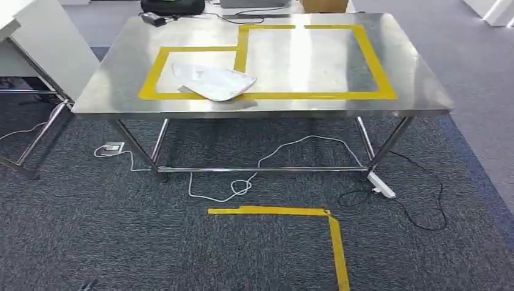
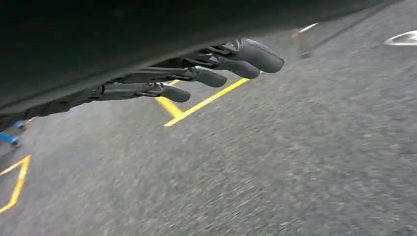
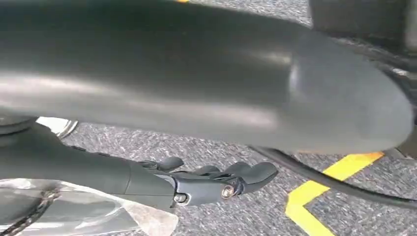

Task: Take the parts from the cabinet and place them on the table.

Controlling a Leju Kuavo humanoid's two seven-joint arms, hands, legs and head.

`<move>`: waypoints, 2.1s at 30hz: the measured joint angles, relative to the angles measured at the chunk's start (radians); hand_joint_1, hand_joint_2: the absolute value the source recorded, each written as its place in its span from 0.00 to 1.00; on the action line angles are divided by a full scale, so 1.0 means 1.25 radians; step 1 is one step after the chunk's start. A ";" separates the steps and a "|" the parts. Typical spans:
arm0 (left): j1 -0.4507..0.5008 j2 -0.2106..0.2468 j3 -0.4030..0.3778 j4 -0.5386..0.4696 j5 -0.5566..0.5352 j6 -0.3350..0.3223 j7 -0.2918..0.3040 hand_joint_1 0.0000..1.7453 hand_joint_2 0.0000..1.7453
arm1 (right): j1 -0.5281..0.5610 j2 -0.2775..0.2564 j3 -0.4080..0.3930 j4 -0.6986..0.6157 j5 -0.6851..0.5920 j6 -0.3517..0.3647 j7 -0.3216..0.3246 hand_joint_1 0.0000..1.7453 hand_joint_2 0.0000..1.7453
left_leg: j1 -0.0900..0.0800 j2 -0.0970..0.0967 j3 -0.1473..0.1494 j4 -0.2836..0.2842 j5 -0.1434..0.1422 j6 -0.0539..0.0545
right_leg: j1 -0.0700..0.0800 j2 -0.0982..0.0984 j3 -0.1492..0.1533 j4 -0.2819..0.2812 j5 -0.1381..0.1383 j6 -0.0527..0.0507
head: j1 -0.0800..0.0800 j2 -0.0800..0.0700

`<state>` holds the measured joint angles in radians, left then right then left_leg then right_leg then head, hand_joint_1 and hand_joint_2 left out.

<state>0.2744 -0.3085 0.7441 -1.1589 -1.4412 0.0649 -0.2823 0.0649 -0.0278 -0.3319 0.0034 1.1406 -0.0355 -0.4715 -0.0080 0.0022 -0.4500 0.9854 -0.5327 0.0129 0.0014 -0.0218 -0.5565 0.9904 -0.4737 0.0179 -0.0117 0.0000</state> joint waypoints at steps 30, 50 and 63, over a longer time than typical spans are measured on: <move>0.095 -0.035 -0.105 0.010 0.143 -0.027 0.170 0.00 0.00 | 0.007 -0.003 -0.012 0.001 -0.020 -0.011 -0.013 0.00 0.00 | -0.004 -0.001 0.011 -0.005 0.000 0.016 | -0.001 0.003 0.007 0.000 0.000 -0.004 | 0.001 0.000; 0.086 -0.039 -0.103 0.013 0.140 -0.010 0.142 0.00 0.00 | 0.006 -0.011 -0.012 0.002 -0.024 -0.013 -0.017 0.00 0.00 | 0.001 0.004 -0.155 0.027 0.078 -0.011 | -0.011 0.010 0.110 -0.045 -0.065 -0.013 | 0.005 0.000; 0.069 -0.039 -0.085 0.022 0.140 0.008 0.128 0.00 0.00 | 0.008 -0.013 -0.012 0.002 -0.026 -0.014 -0.023 0.00 0.00 | -0.004 0.001 0.059 -0.047 -0.024 0.007 | -0.005 0.002 -0.033 -0.011 0.058 0.013 | -0.003 0.000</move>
<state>0.3612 -0.3571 0.6375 -1.1318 -1.2665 0.0748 -0.1228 0.0748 -0.0435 -0.3464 0.0057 1.1082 -0.0530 -0.4997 -0.0127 0.0029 -0.3767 0.9263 -0.5626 0.0222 -0.0050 -0.0197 -0.5974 0.9762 -0.4007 0.0339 -0.0153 -0.0004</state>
